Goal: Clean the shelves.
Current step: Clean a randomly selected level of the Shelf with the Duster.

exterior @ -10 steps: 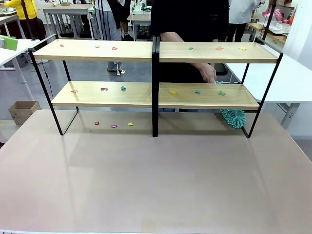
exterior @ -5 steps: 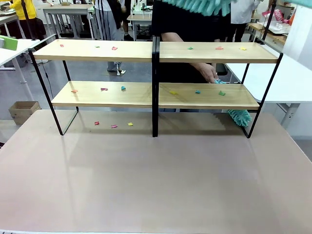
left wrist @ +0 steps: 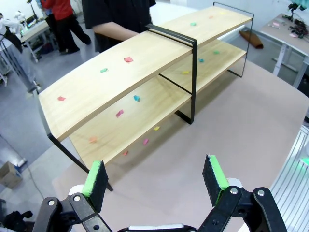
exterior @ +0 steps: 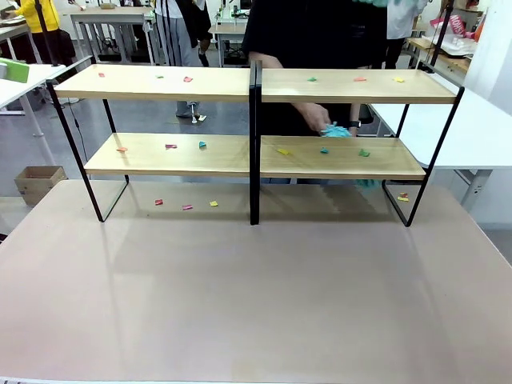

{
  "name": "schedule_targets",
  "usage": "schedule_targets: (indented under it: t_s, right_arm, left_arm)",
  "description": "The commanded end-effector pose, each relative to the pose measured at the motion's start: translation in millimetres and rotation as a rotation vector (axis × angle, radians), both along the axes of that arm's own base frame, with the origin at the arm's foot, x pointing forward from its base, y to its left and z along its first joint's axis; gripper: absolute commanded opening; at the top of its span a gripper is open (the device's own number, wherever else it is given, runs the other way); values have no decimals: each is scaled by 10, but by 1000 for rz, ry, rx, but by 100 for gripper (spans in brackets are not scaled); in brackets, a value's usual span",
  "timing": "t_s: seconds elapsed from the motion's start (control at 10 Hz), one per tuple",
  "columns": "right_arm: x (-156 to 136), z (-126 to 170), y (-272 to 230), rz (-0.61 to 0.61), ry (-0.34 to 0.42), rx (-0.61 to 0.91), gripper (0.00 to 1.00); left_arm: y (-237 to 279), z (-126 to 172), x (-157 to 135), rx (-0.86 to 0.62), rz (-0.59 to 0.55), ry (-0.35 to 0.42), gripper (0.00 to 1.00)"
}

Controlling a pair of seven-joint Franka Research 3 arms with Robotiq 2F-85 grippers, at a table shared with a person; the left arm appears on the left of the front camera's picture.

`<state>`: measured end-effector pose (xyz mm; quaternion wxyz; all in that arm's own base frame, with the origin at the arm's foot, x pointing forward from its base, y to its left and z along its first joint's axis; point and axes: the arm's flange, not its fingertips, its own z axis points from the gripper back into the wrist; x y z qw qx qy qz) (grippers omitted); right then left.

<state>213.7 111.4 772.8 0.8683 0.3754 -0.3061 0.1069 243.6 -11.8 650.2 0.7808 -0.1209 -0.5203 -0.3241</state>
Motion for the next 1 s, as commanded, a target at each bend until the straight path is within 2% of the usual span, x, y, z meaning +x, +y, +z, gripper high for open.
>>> schedule_targets:
  t_s: [0.0,0.1,0.2,0.4,0.6,0.7,0.8,0.9]
  right_arm:
    - [520,3,664,-13,-20,-24,12]
    - [742,-21,1025,28,2,-49,12]
    - [932,-68,1363,3,-17,-77,12]
    - [1169,-225,2070,-23,17,-148,12]
    - [1349,-364,2598,-116,-25,-277,12]
    - [1444,-410,2678,-154,-31,-307,12]
    - [1405,-364,2553,-151,-24,-296,12]
    - [1307,-541,2574,-77,-46,-265,12]
  left_arm:
    - [1,0,0,0,0,0,100]
    - [128,-20,43,-17,59,25,100]
    - [237,-80,48,-37,59,50,100]
    - [467,-184,66,-67,87,100,100]
    - [812,-339,118,-84,137,181,100]
    - [980,-446,116,-94,200,220,100]
    - [1074,-507,101,-161,175,209,100]
    - [1062,-511,93,-171,157,189,100]
